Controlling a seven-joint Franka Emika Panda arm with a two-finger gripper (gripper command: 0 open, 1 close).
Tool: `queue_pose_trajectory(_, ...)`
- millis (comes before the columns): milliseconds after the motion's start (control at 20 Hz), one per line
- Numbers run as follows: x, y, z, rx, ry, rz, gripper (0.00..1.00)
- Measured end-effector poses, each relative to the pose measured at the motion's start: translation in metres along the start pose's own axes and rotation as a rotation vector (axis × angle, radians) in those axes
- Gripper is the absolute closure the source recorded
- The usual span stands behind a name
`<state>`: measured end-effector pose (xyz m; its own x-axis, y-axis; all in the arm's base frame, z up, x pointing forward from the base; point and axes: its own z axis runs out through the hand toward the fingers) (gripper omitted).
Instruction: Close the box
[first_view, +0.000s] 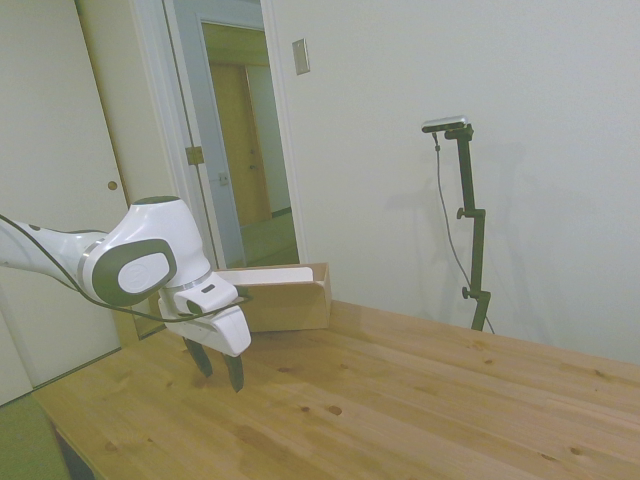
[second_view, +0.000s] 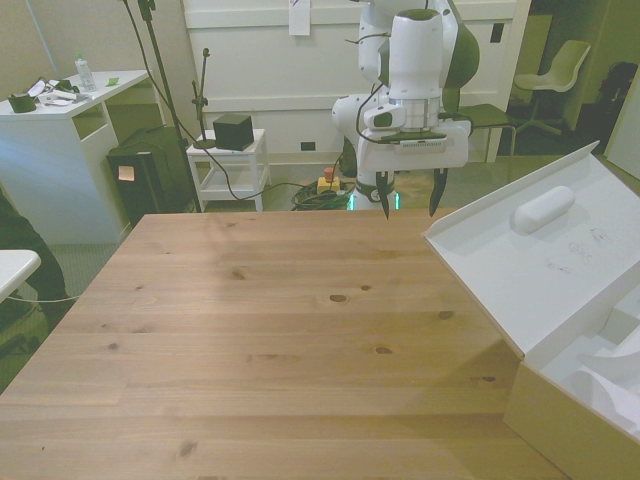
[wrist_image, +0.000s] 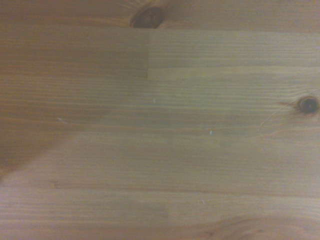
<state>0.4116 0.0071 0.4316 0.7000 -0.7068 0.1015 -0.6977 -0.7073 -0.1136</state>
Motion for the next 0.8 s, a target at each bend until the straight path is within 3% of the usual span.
queue_pose_trajectory(350,0.011,-0.003,-0.004,0.007,-0.001,0.014,0.0)
queue_pose_trajectory(800,0.054,-0.074,-0.06,0.11,0.077,-0.072,0.0)
